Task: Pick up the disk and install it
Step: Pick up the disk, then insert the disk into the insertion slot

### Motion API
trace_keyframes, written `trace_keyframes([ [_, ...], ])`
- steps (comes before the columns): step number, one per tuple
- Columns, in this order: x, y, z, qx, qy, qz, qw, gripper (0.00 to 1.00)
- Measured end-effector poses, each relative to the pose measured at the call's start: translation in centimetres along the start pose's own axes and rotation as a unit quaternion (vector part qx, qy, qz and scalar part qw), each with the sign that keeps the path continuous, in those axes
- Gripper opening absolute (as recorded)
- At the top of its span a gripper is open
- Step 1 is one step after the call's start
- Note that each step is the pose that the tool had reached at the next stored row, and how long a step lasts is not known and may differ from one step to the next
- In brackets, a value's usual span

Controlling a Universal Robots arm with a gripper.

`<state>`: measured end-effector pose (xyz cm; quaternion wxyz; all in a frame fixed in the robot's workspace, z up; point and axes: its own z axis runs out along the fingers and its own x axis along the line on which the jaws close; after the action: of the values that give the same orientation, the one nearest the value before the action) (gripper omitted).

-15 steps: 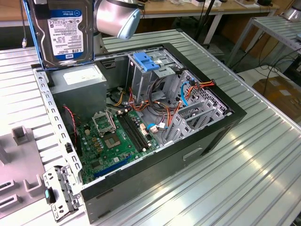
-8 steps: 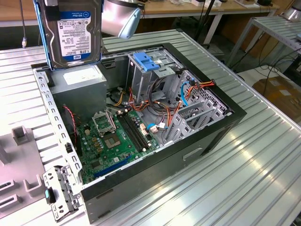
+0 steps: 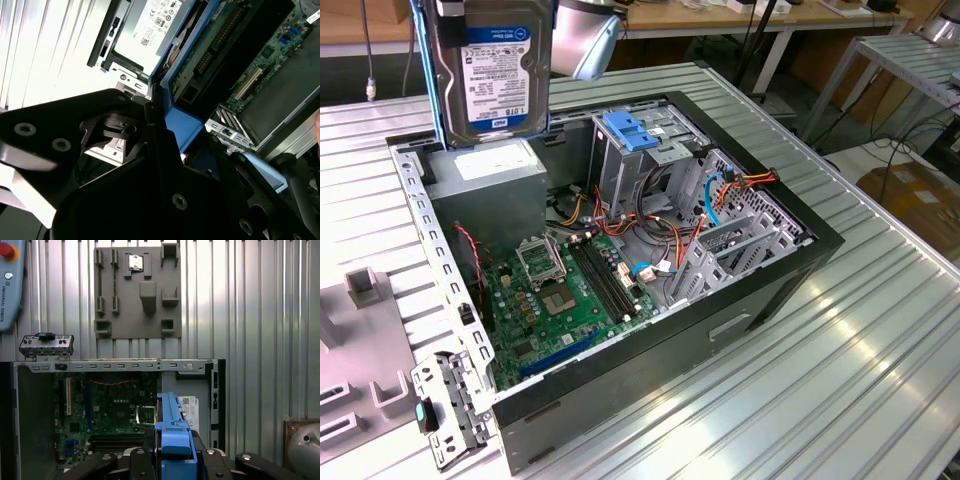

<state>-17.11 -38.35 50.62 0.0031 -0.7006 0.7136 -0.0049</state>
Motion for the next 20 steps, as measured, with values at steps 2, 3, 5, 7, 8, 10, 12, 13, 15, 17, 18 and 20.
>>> trace_keyframes([
  [2, 0.07, -0.44, 0.01, 0.0, -0.0001, 0.0, 1.0, 0.37],
  [3, 0.08, -0.72, 0.01, 0.0, -0.0001, 0.0, 1.0, 0.37],
  [5, 0.1, -1.7, 0.02, 0.0, -0.0001, 0.0, 1.0, 0.37],
  [7, 0.16, -2.37, 0.03, 0.0, 0.0, 0.0, 1.0, 0.37],
  [8, 0.2, -2.47, 0.03, 0.0, -0.0001, 0.0, 1.0, 0.37],
  [10, 0.24, -2.7, 0.03, 0.0, -0.0001, 0.0, 1.0, 0.37],
  [12, 0.24, -2.72, 0.03, 0.0, 0.0, 0.0, 1.0, 0.37],
  [13, 0.24, -2.74, 0.04, 0.0, -0.0001, 0.0, 1.0, 0.37],
  [15, 0.24, -2.82, 0.04, 0.0, 0.0, 0.0, 1.0, 0.37],
  [17, 0.24, -2.92, 0.03, 0.0, 0.0, 0.0, 1.0, 0.37],
  [18, 0.24, -2.93, 0.04, 0.0, -0.0001, 0.0, 1.0, 0.37],
  [20, 0.24, -2.95, 0.04, 0.0, 0.0, 0.0, 1.0, 0.37],
])
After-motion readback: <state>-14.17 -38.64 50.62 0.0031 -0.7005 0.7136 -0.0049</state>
